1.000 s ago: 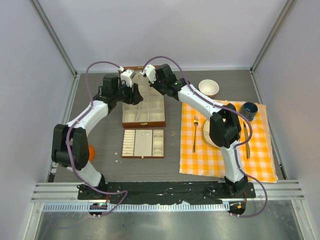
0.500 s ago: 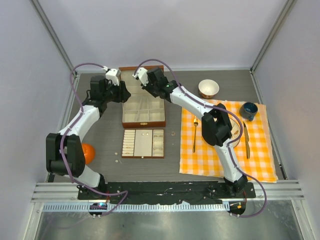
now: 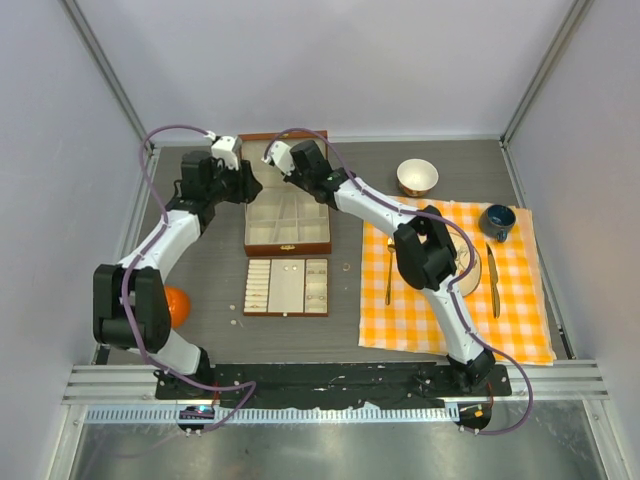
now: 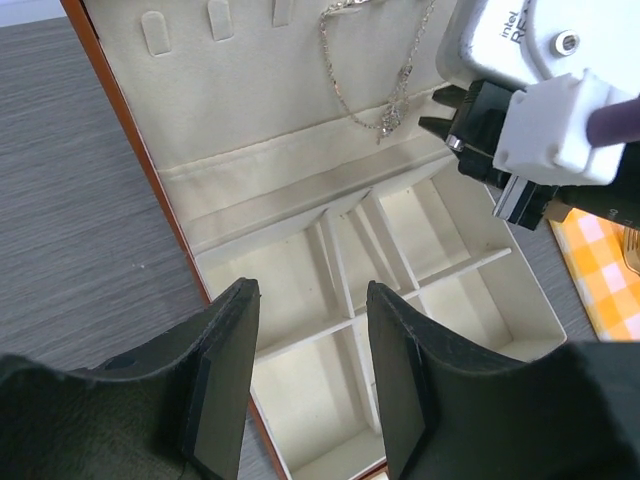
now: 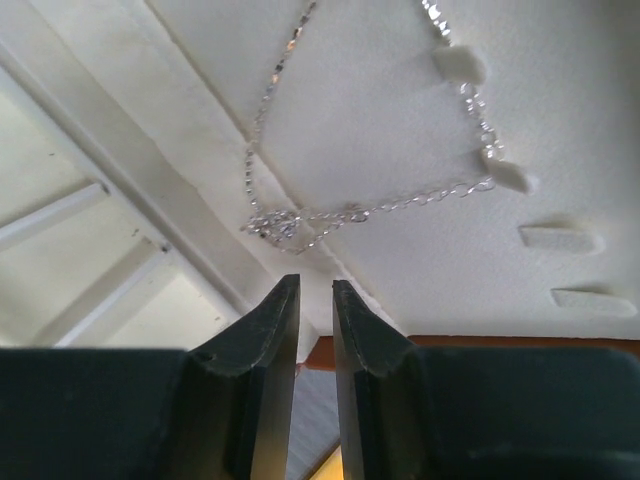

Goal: Organize the mixed jewelry
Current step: Place the jewelry in the jewelry box.

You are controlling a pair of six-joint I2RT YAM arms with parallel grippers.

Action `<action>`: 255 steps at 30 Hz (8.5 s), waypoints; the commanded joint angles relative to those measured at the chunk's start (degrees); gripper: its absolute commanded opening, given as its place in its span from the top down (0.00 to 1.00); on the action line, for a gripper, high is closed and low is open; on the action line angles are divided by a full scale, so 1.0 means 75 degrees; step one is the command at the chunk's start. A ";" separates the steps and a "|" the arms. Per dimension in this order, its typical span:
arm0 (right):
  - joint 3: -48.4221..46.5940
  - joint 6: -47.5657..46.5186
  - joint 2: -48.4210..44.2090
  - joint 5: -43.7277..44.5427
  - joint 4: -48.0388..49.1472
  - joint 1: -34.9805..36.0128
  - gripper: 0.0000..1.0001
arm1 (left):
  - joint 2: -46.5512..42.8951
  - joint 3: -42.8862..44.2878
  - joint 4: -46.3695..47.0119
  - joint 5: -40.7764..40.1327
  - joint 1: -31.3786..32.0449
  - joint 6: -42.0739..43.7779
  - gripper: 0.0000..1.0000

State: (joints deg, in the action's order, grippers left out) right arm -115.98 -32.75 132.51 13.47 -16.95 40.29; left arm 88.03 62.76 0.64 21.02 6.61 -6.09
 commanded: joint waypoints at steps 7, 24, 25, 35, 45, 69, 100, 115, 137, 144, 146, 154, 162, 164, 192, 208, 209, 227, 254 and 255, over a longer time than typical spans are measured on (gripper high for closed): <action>0.0183 -0.0836 -0.0195 0.0653 0.1123 0.0042 0.73 | 0.0778 0.0093 0.0886 0.0455 0.0021 0.0681 0.49; 0.0184 0.0778 -0.0992 0.0079 -0.0258 -0.0134 0.74 | 0.1235 0.0292 0.1108 0.0796 0.0653 0.4454 0.49; 0.0090 0.0885 -0.1004 0.0032 -0.0434 -0.0204 0.74 | 0.1270 0.0280 0.1260 0.0796 0.0688 0.4584 0.49; -0.0157 0.2292 -0.1215 -0.0800 -0.1115 -0.0825 0.73 | 0.1809 0.0280 0.2445 0.0737 0.0794 0.4924 0.50; -0.0344 0.3392 -0.1238 -0.2206 -0.1361 -0.1259 0.73 | 0.2337 0.0432 0.3124 0.0925 0.0771 0.5931 0.51; -0.0192 0.3793 -0.1355 -0.2933 -0.1478 -0.1306 0.74 | 0.3368 0.0702 0.4050 0.0046 0.0829 0.7280 0.56; -0.0156 0.3898 -0.1297 -0.3109 -0.1443 -0.1306 0.74 | 0.3603 0.0233 0.4508 -0.0224 0.1029 0.7574 1.00; -0.1070 0.4355 -0.0746 -0.3542 -0.1584 -0.1294 0.72 | 0.2888 0.0233 0.3629 0.0315 0.1029 0.7128 1.00; -0.1539 0.4754 0.0109 -0.3601 -0.1314 -0.1037 0.63 | 0.2185 -0.0188 0.3500 0.0632 0.1029 0.6753 1.00; -0.1493 0.4672 0.0086 -0.3426 -0.1314 -0.1036 0.62 | 0.2150 -0.0200 0.3699 0.0351 0.1017 0.6800 0.97; -0.1434 0.4637 0.0016 -0.3367 -0.1302 -0.1025 0.62 | 0.2161 -0.0189 0.3711 0.0245 0.0994 0.6812 0.86; -0.1422 0.4625 0.0016 -0.3367 -0.1314 -0.1025 0.62 | 0.2501 0.0010 0.3945 -0.0083 0.0993 0.7034 0.56; -0.1422 0.4613 0.0039 -0.3344 -0.1303 -0.1025 0.62 | 0.2969 0.0221 0.4109 -0.0341 0.0970 0.7327 0.54; -0.1422 0.4590 0.0039 -0.3344 -0.1314 -0.1025 0.62 | 0.3110 0.0245 0.4214 -0.0376 0.0970 0.7374 0.55; -0.2195 0.4144 0.0203 -0.2805 -0.1302 -0.1294 0.62 | 0.2982 0.0046 0.4789 -0.0599 0.0970 0.7234 0.61; -0.2278 0.4203 0.0215 -0.2945 -0.1326 -0.1329 0.62 | 0.2759 -0.0188 0.5281 -0.0821 0.0970 0.7222 0.48; -0.2266 0.4203 0.0192 -0.2957 -0.1326 -0.1329 0.62 | 0.2771 -0.0189 0.5304 -0.0810 0.0970 0.7233 0.48; -0.1856 0.4191 -0.0242 -0.2957 -0.1326 -0.1294 0.62 | 0.3497 0.0374 0.5199 -0.0939 0.0970 0.7550 0.50; -0.1821 0.4191 -0.0242 -0.2968 -0.1338 -0.1283 0.62 | 0.2795 0.0269 0.3477 0.0045 0.0958 0.7526 1.00; -0.1844 0.4191 -0.0219 -0.2980 -0.1338 -0.1294 0.62 | 0.2724 0.0257 0.3384 0.0092 0.0958 0.7526 1.00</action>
State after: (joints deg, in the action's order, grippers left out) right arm -129.36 -1.39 135.37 -8.25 -28.49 30.28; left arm 112.49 64.34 30.06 17.52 13.69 51.42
